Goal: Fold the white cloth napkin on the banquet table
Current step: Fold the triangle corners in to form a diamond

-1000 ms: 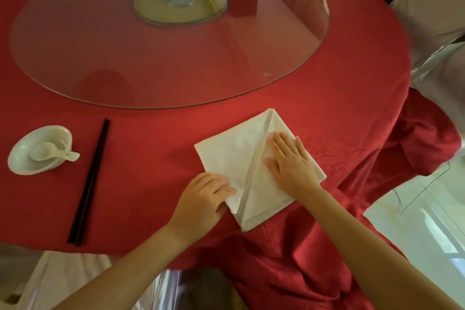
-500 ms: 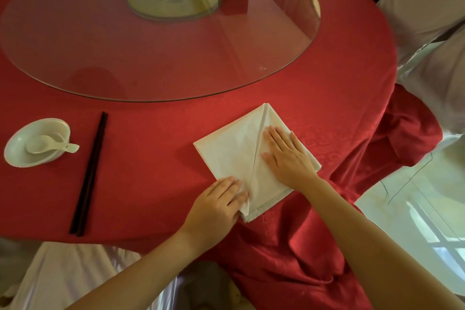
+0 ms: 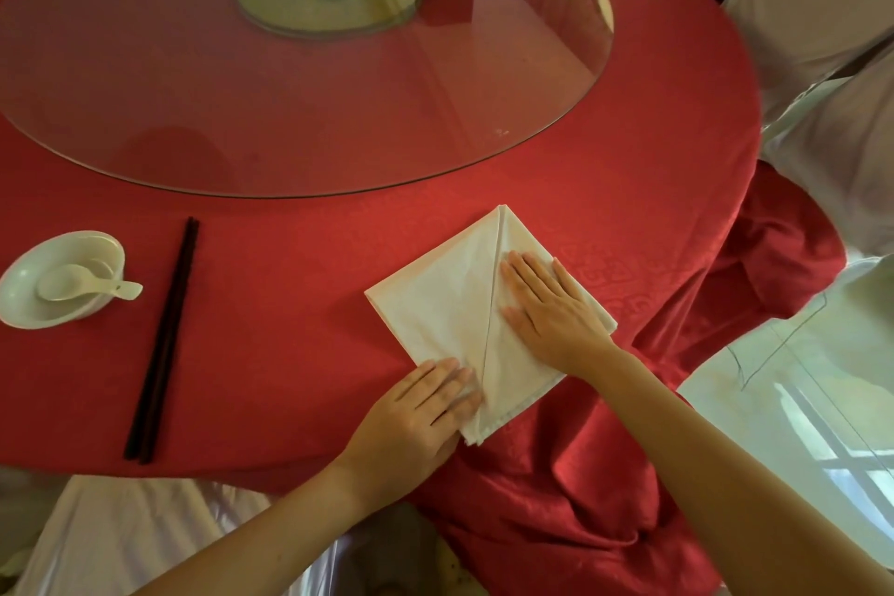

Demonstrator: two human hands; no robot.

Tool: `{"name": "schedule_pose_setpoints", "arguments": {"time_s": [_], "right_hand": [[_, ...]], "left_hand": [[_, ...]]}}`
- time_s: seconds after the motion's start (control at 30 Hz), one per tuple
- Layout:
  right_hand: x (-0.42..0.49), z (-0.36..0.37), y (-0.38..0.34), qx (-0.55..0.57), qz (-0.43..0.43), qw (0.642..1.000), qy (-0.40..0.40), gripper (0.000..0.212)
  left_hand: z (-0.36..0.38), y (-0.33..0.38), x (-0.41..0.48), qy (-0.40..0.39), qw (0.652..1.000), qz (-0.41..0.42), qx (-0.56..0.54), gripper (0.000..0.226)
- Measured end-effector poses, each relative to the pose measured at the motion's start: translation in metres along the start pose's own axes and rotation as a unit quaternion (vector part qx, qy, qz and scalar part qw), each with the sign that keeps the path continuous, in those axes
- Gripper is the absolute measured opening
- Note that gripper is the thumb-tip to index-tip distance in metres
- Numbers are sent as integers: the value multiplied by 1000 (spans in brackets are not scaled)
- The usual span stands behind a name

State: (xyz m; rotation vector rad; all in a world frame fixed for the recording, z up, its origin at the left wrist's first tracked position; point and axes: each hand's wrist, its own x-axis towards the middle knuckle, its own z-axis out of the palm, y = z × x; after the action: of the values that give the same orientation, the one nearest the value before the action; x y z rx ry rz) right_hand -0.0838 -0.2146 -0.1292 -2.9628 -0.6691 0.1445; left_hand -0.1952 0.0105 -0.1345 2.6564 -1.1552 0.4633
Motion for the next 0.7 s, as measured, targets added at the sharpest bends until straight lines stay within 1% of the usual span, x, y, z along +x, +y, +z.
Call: {"name": "schedule_pose_setpoints", "arguments": {"time_s": [0.1,0.27,0.33,0.37,0.47,0.57,0.7], "right_hand": [[-3,-3,-1,-3,-7,1000,-2,58],[-29,0,-23,47,13,999,11,58],[-36,-2,-33,49,20,998,29,58],[-39,-6,-38,53,21,997,50,59],[-54,-14,-48,80,-19,990,116,57],[-78,-4,-60,124,-70,982,121,53],[-90,11,-63,168,-76,974,134,43]], "left_hand": [[2,1,-1,1,1000,-4,11,37],[5,2,-3,6,999,6,33,38],[6,1,-3,9,999,9,34,37],[5,0,-3,11,1000,6,26,36],[2,-3,-1,26,999,-17,-26,37],[0,-4,1,35,998,-27,-51,37],[1,-2,3,13,999,-21,-21,37]]}}
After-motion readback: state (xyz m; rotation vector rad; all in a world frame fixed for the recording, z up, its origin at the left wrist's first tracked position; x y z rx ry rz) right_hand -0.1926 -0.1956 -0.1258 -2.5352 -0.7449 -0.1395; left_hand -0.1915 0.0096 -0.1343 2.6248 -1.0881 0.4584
